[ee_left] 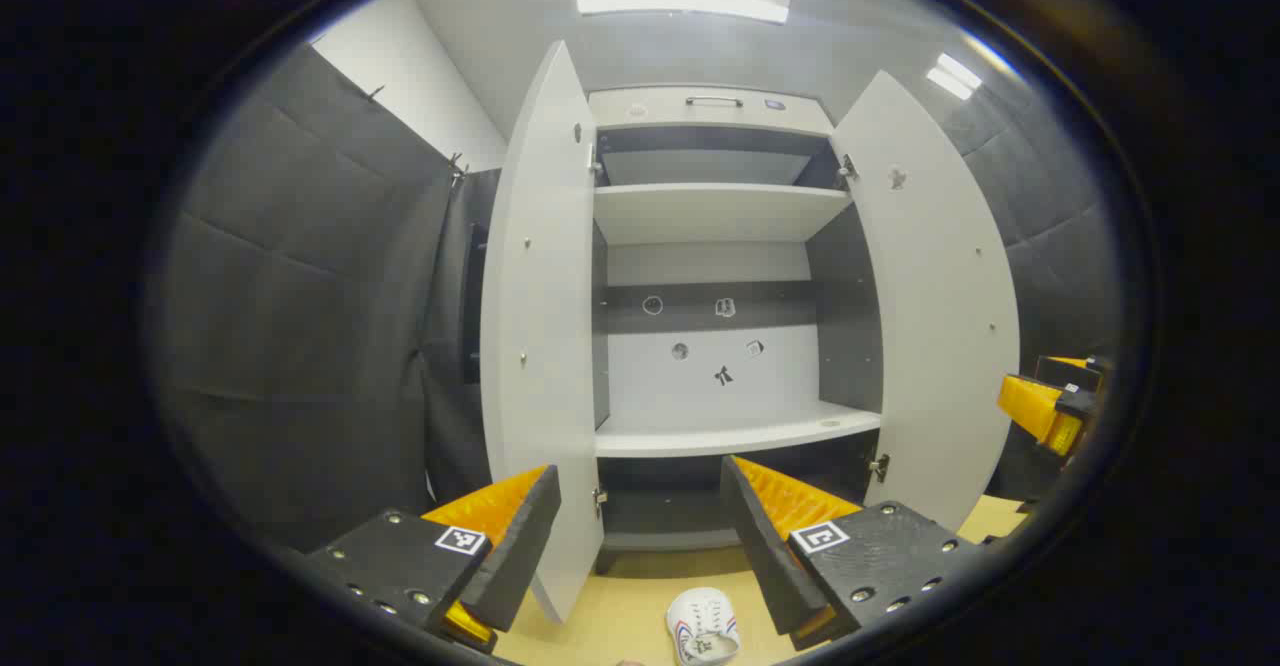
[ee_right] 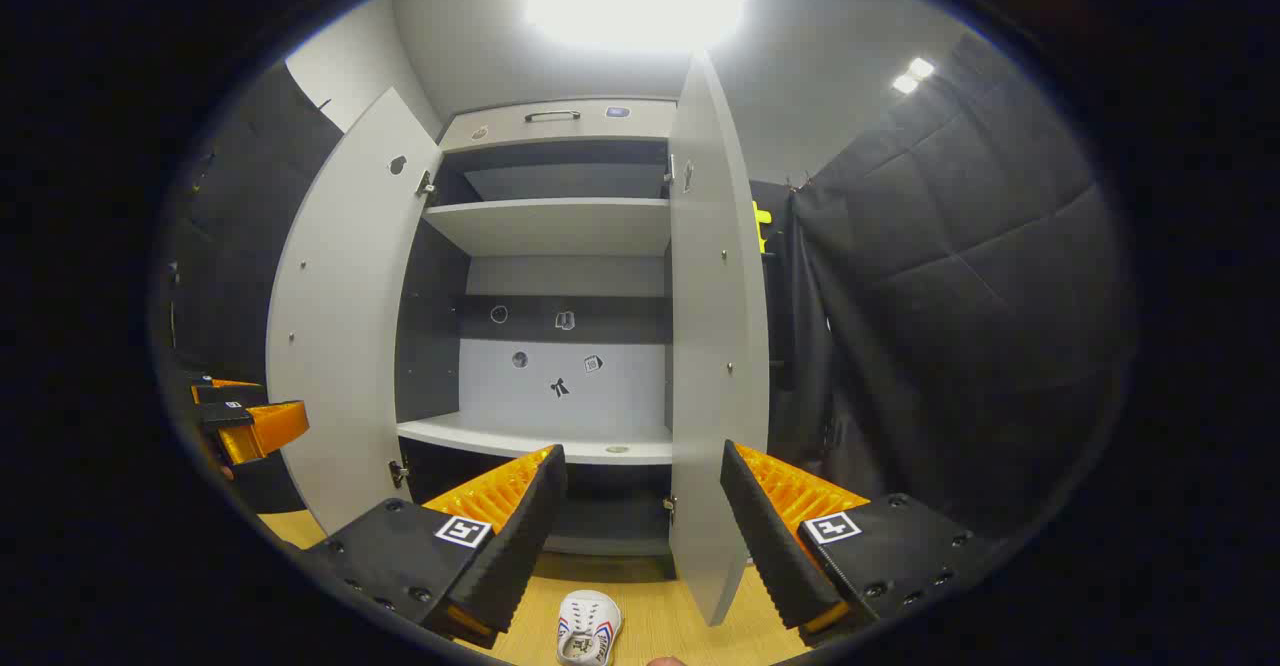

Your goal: Grab one shoe with the right hand and put it into the shoe cabinet, grab the other shoe with the left hand and put it into the shoe cabinet; then close the right door with the right hand and the left door with the left hand.

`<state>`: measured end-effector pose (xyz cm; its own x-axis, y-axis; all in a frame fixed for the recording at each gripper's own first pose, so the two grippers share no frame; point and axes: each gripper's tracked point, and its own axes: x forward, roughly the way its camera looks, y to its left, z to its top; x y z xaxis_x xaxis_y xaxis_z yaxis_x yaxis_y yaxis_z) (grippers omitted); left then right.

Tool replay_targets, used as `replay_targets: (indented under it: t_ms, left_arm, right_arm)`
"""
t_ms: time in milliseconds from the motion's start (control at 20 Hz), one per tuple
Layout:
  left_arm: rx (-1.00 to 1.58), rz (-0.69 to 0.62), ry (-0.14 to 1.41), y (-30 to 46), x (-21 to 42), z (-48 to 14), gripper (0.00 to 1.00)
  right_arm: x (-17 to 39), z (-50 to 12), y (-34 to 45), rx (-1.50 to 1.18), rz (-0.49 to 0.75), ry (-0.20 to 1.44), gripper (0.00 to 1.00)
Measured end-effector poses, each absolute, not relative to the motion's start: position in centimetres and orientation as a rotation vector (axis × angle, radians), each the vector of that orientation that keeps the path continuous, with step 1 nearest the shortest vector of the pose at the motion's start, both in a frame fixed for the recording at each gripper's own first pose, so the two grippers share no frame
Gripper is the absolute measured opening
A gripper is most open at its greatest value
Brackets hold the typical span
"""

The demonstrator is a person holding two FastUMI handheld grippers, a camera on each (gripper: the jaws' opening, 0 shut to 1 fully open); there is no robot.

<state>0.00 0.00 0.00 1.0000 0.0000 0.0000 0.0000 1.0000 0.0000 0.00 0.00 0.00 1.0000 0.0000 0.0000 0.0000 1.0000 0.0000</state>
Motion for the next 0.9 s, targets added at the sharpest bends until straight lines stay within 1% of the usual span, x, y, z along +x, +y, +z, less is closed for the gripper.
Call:
replay_targets:
  t_ms: [100,150,600,900]
  left_arm:
    - [-0.004,0.010,0.002,0.4,-0.1,-0.1,0.94]
    - [-0.007,0.013,0.003,0.6,0.0,-0.2,0.94]
    - [-0.002,0.019,-0.006,1.9,-0.2,-0.1,0.94]
    - [-0.003,0.034,-0.017,2.7,-0.6,0.5,0.94]
  right_arm:
    - [0.1,-0.1,0.2,-0.001,-0.002,0.003,0.92]
    - [0.1,-0.1,0.3,-0.001,-0.002,0.005,0.98]
    - [0.4,-0.7,1.4,-0.015,0.009,0.022,0.98]
    - [2.3,-3.4,2.8,-0.029,0.040,0.083,0.98]
